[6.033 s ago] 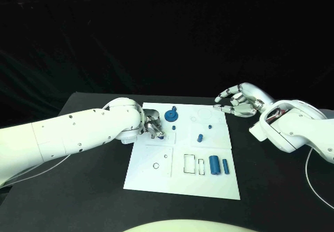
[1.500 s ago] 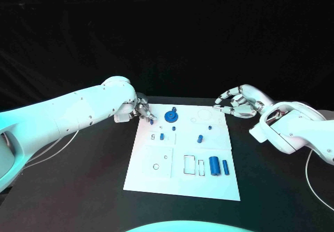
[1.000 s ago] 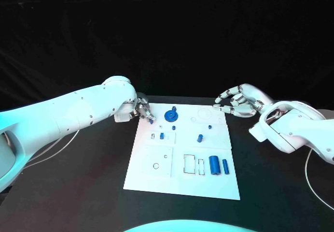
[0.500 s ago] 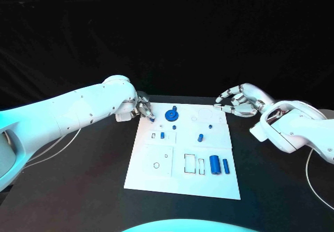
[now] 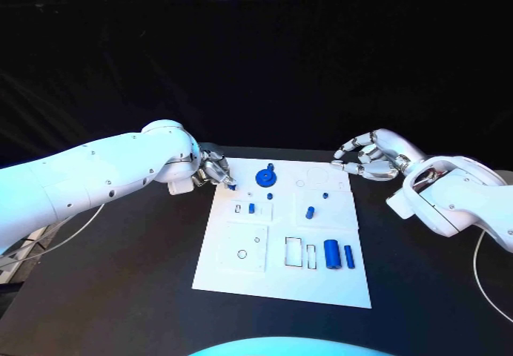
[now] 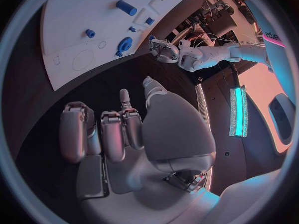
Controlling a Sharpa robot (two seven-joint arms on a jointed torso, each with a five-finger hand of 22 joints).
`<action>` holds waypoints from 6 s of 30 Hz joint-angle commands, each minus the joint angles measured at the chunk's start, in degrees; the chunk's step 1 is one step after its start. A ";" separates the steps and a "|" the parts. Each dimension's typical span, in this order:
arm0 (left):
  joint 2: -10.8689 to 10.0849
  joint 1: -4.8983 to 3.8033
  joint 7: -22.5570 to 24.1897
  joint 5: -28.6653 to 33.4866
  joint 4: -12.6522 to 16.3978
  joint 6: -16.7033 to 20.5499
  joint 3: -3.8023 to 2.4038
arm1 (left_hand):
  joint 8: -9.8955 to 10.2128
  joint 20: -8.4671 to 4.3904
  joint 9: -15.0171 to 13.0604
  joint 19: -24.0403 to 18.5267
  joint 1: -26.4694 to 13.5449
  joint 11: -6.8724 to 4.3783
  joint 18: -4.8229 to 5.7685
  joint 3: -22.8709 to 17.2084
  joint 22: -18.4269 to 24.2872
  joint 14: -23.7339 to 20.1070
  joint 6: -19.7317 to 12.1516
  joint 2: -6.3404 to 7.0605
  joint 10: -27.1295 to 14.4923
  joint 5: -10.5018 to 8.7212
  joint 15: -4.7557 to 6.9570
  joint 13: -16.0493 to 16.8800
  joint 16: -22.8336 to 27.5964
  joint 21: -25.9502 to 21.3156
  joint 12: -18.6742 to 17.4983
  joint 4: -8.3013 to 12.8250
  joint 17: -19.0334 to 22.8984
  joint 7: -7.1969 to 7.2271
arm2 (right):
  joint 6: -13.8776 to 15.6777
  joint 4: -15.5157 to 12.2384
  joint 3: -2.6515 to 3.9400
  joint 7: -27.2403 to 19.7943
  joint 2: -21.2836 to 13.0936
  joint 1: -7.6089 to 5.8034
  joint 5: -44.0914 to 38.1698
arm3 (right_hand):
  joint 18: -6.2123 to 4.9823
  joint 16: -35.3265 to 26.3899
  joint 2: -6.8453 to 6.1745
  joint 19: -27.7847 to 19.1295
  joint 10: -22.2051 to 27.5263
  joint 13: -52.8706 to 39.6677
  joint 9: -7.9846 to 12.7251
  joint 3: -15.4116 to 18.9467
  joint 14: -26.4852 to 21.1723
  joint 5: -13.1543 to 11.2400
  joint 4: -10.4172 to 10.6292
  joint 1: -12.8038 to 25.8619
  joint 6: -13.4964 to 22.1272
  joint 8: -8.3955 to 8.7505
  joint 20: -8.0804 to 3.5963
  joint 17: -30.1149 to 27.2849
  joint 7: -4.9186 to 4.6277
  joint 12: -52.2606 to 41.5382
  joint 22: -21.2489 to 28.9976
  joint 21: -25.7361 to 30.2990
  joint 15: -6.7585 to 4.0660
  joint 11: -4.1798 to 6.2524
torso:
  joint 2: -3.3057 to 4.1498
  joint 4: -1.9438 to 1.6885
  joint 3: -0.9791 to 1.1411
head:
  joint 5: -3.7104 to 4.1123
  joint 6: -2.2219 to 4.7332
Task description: Assemble the parts on the task board
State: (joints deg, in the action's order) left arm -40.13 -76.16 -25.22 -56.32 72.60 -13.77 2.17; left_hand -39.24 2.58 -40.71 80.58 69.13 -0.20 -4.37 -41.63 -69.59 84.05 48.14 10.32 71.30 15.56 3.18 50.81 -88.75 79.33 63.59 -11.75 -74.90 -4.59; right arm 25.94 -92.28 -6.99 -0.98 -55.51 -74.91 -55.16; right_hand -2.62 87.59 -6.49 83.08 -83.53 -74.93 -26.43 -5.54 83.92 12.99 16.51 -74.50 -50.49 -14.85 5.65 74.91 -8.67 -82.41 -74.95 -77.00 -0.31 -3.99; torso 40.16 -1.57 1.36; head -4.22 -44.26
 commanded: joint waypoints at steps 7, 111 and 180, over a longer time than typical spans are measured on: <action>-4.18 1.15 2.55 -0.86 7.42 7.18 0.00 | -0.57 -0.35 -1.03 0.80 -1.41 -0.16 0.29 -10.59 -0.90 5.18 0.98 0.65 1.42 2.29 0.71 1.14 0.20 0.79 0.92 10.28 -12.42 0.37 | -0.60 0.01 -0.01 -0.39 -0.08 0.25 -0.28 | -0.68 -0.34 0.40 -0.04 0.16 -7.51 -0.09 0.26 4.32 0.34 -0.05 0.15 0.03 -0.21 -0.15 7.01 0.34 0.05 -4.73 0.32 -0.22 0.36 | 0.09 -0.02 -0.12 | -0.37 -0.31; 0.40 4.10 -2.80 -8.12 6.21 -1.23 1.34 | -1.73 -0.76 -1.25 1.32 -4.50 -0.90 0.52 -9.76 -2.09 5.40 2.57 2.19 3.69 6.01 1.29 3.02 -0.21 1.40 2.20 10.50 -13.13 1.26 | -0.55 0.00 -0.01 -0.55 -0.17 0.64 -0.27 | -0.71 -0.38 0.45 -0.09 0.16 -7.50 -0.12 0.43 4.30 0.53 0.00 0.19 0.06 -0.29 -0.18 6.95 0.35 0.06 -4.63 0.50 -0.24 0.37 | 0.14 0.18 0.00 | -0.03 -1.77; 0.94 4.81 24.99 -15.87 7.47 25.16 0.62 | 8.01 3.82 9.19 -17.74 9.44 5.96 -6.18 12.13 37.28 -14.10 -10.50 4.92 -24.34 3.85 -4.73 -26.31 25.26 -29.94 -26.43 -0.22 23.62 -5.21 | 0.32 0.16 -0.01 -1.22 -0.57 0.70 -0.17 | -1.04 -1.00 0.68 -0.77 1.16 -6.38 -0.15 0.97 3.94 0.81 0.02 0.64 0.32 -0.40 -0.20 5.36 0.34 1.21 -3.58 2.02 -0.24 0.36 | 0.11 0.20 -0.09 | 1.63 -0.48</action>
State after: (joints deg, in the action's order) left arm -39.38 -71.48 -8.00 -65.87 80.23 7.34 2.79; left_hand -31.48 6.03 -31.84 62.95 78.65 5.77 -9.76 -29.61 -32.36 70.23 37.89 14.81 47.27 19.65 -1.49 24.92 -63.81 49.62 37.61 -12.13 -51.82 -9.50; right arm 26.20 -92.13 -7.00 -1.50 -56.11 -74.26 -55.14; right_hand -2.62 86.93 -6.19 82.86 -82.80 -74.92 -26.51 -4.73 83.92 13.53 16.67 -74.20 -50.28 -15.06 5.44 74.92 -8.45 -81.37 -74.93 -75.21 -0.31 -3.69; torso 40.21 -1.44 1.33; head -2.71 -44.87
